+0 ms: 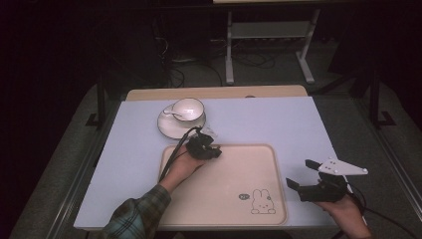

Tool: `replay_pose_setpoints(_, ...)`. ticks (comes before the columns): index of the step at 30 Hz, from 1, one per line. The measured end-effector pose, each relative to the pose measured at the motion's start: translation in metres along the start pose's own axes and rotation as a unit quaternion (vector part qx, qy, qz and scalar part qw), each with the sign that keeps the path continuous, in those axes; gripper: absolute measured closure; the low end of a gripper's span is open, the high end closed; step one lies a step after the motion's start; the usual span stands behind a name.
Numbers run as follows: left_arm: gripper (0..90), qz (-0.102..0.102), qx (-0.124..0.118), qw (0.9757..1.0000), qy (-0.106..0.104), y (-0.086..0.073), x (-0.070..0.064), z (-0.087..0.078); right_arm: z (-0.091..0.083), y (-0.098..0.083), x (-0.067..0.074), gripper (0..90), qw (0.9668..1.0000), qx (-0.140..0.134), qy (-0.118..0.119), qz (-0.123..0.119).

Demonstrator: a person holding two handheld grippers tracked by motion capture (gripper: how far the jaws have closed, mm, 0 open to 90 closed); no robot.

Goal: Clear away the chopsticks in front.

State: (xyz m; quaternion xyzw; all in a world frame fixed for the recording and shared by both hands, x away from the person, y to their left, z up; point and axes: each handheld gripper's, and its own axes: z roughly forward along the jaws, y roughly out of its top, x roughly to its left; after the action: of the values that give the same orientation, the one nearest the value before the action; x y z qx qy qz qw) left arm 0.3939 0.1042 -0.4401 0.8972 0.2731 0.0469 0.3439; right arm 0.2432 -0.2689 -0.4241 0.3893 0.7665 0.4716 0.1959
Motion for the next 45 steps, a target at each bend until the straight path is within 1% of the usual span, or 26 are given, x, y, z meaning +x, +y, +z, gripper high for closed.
replay_pose_setpoints(5, 89.4, -0.011, -0.001, 0.9999, 0.007, -0.011, 0.009, -0.011, 0.000, 0.000, 0.000, 4.6, 1.0000, -0.001, -0.001, 0.000)
replay_pose_setpoints(15, 89.3, -0.034, 0.004, 0.9993, 0.011, -0.041, 0.026, -0.040, 0.000, 0.000, 0.000, 4.6, 1.0000, 0.000, 0.000, -0.001)
replay_pose_setpoints(23, 89.2, -0.050, 0.006, 0.9986, 0.015, -0.061, 0.033, -0.059, 0.000, 0.000, 0.000, 4.6, 1.0000, 0.000, 0.000, -0.001)
replay_pose_setpoints(30, 89.2, -0.061, 0.005, 0.9979, 0.022, -0.074, 0.038, -0.071, 0.000, 0.001, 0.001, 4.6, 1.0000, 0.001, 0.000, -0.002)
replay_pose_setpoints(34, 89.2, -0.072, 0.005, 0.9970, 0.027, -0.082, 0.043, -0.079, 0.000, 0.001, 0.001, 4.6, 1.0000, 0.001, 0.000, -0.004)
replay_pose_setpoints(37, 89.1, -0.074, 0.008, 0.9968, 0.031, -0.088, 0.048, -0.085, 0.000, 0.001, 0.002, 4.7, 1.0000, 0.001, 0.000, -0.004)
replay_pose_setpoints(39, 88.7, -0.080, 0.005, 0.9963, 0.032, -0.091, 0.050, -0.088, 0.000, 0.001, 0.002, 4.7, 1.0000, 0.001, 0.000, -0.004)
replay_pose_setpoints(42, 87.9, -0.077, 0.004, 0.9965, 0.031, -0.092, 0.049, -0.091, 0.000, 0.001, 0.002, 4.7, 1.0000, 0.001, -0.001, -0.004)
replay_pose_setpoints(45, 87.5, -0.064, 0.006, 0.9977, 0.024, -0.092, 0.039, -0.092, 0.000, 0.001, 0.002, 4.7, 1.0000, 0.001, -0.001, -0.003)
